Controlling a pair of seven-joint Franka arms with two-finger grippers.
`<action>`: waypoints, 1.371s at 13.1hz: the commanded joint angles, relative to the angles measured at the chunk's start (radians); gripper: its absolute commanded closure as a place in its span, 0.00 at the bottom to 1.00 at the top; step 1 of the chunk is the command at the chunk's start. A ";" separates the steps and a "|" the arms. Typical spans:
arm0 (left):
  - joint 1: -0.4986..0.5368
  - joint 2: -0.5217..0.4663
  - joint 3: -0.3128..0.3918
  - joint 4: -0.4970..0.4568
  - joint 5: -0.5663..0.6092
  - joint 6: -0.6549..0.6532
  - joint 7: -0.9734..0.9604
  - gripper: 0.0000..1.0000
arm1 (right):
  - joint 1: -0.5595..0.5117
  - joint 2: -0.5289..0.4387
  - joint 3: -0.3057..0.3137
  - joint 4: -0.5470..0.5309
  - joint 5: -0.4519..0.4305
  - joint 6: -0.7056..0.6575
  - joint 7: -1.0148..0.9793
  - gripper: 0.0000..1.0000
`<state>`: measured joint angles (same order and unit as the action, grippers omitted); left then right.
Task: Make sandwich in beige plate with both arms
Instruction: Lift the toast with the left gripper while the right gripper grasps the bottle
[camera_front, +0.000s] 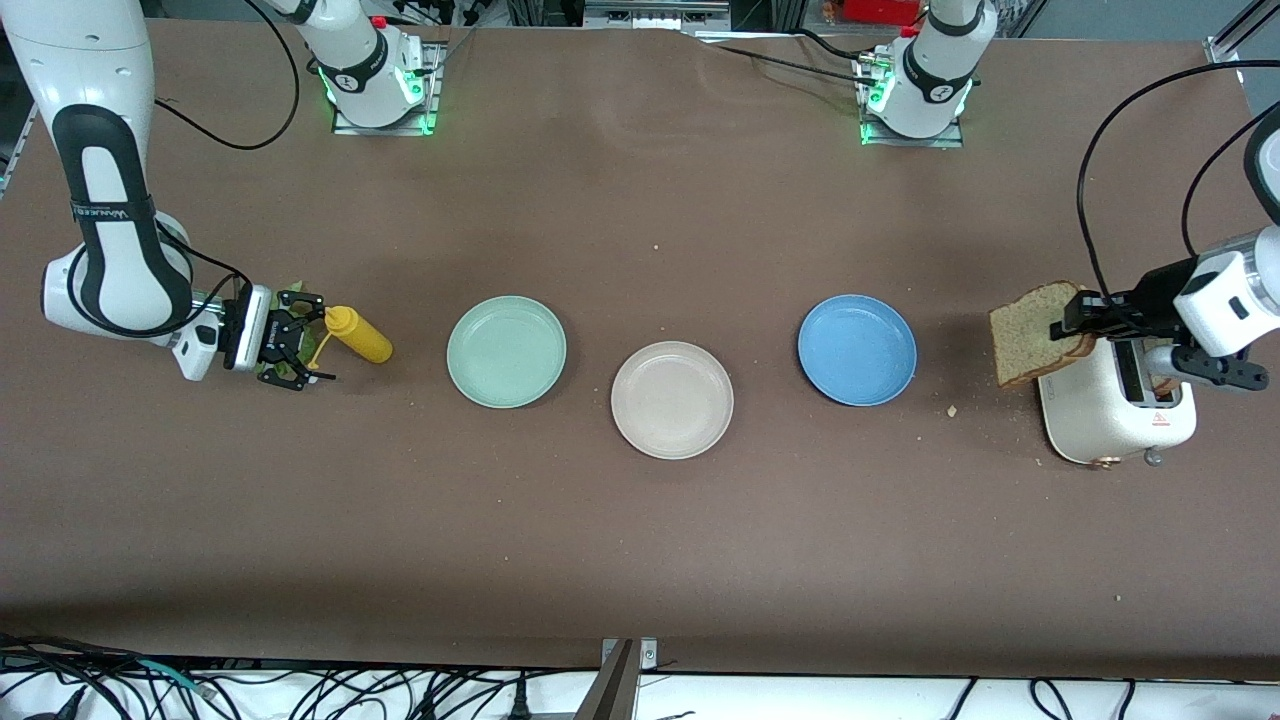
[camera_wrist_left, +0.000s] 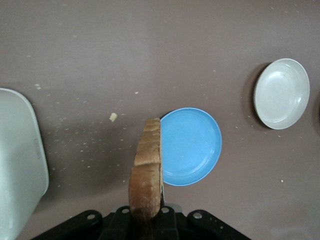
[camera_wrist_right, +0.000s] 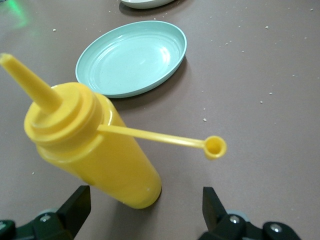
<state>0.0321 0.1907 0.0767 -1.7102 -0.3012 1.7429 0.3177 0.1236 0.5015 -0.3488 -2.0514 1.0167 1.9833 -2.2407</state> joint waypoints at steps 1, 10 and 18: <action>-0.009 0.010 -0.058 0.023 0.072 -0.020 -0.090 1.00 | 0.007 -0.012 -0.002 -0.030 0.030 0.011 -0.030 0.01; -0.009 0.050 -0.097 0.023 -0.076 0.018 -0.149 1.00 | 0.019 -0.026 0.017 -0.099 0.124 0.008 -0.117 0.01; -0.014 0.062 -0.192 0.001 -0.079 0.030 -0.331 1.00 | 0.047 -0.024 0.028 -0.098 0.192 0.060 -0.189 0.61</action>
<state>0.0177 0.2406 -0.0866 -1.7125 -0.3450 1.7797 -0.0053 0.1568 0.5007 -0.3264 -2.1213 1.1624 2.0046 -2.3735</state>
